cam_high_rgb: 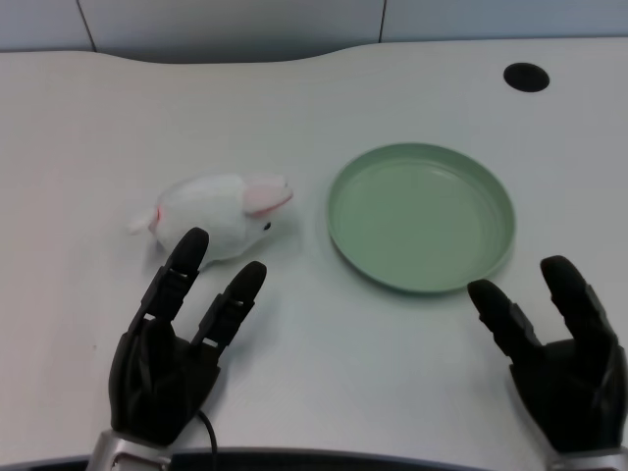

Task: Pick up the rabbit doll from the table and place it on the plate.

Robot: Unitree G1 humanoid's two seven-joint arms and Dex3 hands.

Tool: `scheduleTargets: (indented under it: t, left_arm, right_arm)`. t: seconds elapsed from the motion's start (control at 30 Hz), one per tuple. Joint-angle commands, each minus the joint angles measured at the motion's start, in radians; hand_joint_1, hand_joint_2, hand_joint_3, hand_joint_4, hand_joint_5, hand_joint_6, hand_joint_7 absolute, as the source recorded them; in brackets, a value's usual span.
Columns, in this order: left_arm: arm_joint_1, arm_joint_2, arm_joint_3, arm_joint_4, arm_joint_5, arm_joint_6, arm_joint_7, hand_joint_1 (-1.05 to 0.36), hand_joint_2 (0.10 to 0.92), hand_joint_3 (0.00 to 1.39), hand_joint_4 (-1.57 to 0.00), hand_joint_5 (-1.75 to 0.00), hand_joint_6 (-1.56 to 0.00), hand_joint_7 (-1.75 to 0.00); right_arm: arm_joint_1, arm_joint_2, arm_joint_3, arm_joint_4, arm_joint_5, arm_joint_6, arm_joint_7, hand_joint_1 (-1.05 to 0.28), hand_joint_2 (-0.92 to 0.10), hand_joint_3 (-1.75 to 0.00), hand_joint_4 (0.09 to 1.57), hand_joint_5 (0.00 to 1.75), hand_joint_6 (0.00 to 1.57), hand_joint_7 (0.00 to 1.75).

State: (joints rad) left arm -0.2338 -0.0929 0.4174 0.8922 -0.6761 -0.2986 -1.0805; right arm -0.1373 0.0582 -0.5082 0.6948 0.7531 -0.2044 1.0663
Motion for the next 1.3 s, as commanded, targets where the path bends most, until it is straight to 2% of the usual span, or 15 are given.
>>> scheduleTargets:
  t: [0.03, 0.13, 0.2, 0.27, 0.4, 0.57, 0.67, 0.77, 0.93, 1.0, 1.03, 1.13, 1.3]
  left_arm:
    - [0.023, -0.06, 0.0, -0.019, -0.007, -0.002, 0.005, -0.74, 0.921, 0.2, -0.44, -0.01, -0.33, 0.0]
    - [0.024, -0.06, 0.0, -0.023, -0.007, -0.001, 0.006, -0.74, 0.921, 0.2, -0.44, -0.01, -0.33, 0.0]
    - [-0.001, -0.022, -0.013, -0.057, 0.025, -0.039, 0.016, -0.74, 0.921, 0.21, -0.44, -0.01, -0.3, 0.0]
    - [-0.019, 0.003, -0.021, -0.088, 0.04, -0.05, 0.029, -0.74, 0.921, 0.21, -0.44, -0.01, -0.3, 0.0]
    - [-0.068, 0.044, -0.03, -0.156, 0.043, -0.035, 0.047, -0.71, 0.921, 0.19, -0.46, -0.02, -0.32, -0.01]
    - [-0.078, 0.05, -0.033, -0.164, 0.041, -0.031, 0.047, -0.7, 0.921, 0.17, -0.46, -0.01, -0.31, 0.0]
    - [-0.098, 0.06, -0.034, -0.158, 0.046, -0.045, 0.037, -0.69, 0.921, 0.17, -0.46, -0.01, -0.3, 0.0]
    - [-0.228, 0.169, -0.08, -0.083, 0.284, -0.329, 0.191, -0.75, 0.871, 0.07, -0.55, -0.03, -0.4, -0.02]
    - [-0.266, 0.19, -0.1, -0.009, 0.329, -0.429, 0.238, -0.76, 0.872, 0.03, -0.58, -0.03, -0.42, -0.01]
    - [-0.382, 0.335, -0.181, 0.056, 0.583, -0.576, 0.401, -0.71, 0.848, 0.01, -0.57, -0.02, -0.43, -0.01]
    - [-0.419, 0.379, -0.21, 0.081, 0.666, -0.623, 0.462, -0.7, 0.838, 0.01, -0.57, -0.02, -0.44, -0.01]
    - [-0.487, 0.442, -0.278, 0.136, 0.827, -0.68, 0.613, -0.68, 0.829, 0.0, -0.57, -0.01, -0.45, -0.01]
    - [-0.553, 0.501, -0.386, 0.194, 0.979, -0.704, 0.801, -0.69, 0.834, 0.0, -0.56, -0.01, -0.45, -0.01]
  right_arm:
    - [0.005, 0.004, 0.0, 0.006, 0.004, 0.002, -0.001, -0.79, -0.92, -0.13, 0.92, 0.01, 0.89, 0.0]
    - [0.005, 0.004, 0.0, 0.005, 0.004, 0.003, -0.002, -0.79, -0.92, -0.12, 0.93, 0.01, 0.89, 0.0]
    - [0.001, 0.007, 0.007, 0.009, -0.016, -0.019, -0.019, -0.8, -0.92, -0.13, 0.93, 0.01, 0.89, 0.01]
    - [-0.004, 0.007, 0.01, 0.016, -0.022, -0.027, -0.022, -0.81, -0.92, -0.14, 0.93, 0.01, 0.89, 0.0]
    - [-0.017, 0.007, 0.008, 0.038, -0.018, -0.028, -0.019, -0.8, -0.92, -0.14, 0.93, 0.01, 0.89, 0.0]
    - [-0.02, 0.008, 0.007, 0.043, -0.018, -0.032, -0.019, -0.8, -0.92, -0.13, 0.94, 0.01, 0.9, 0.0]
    - [-0.023, 0.007, 0.008, 0.044, -0.013, -0.018, -0.017, -0.8, -0.92, -0.12, 0.94, 0.01, 0.9, 0.0]
    - [-0.036, 0.007, 0.013, 0.058, -0.026, -0.035, -0.022, -0.82, -0.92, -0.12, 0.93, 0.01, 0.9, 0.0]
    - [-0.04, 0.006, 0.011, 0.066, -0.029, -0.04, -0.02, -0.82, -0.92, -0.12, 0.93, 0.01, 0.9, 0.0]
    - [-0.044, 0.008, 0.008, 0.067, -0.029, -0.047, -0.026, -0.82, -0.92, -0.12, 0.94, 0.01, 0.9, 0.0]
    - [-0.045, 0.009, 0.008, 0.068, -0.028, -0.048, -0.027, -0.82, -0.92, -0.12, 0.94, 0.01, 0.9, 0.0]
    - [-0.046, 0.005, 0.005, 0.069, -0.025, -0.043, -0.023, -0.82, -0.92, -0.12, 0.94, 0.01, 0.89, 0.0]
    - [-0.048, 0.003, 0.002, 0.071, -0.022, -0.041, -0.019, -0.82, -0.92, -0.12, 0.93, 0.01, 0.89, 0.0]
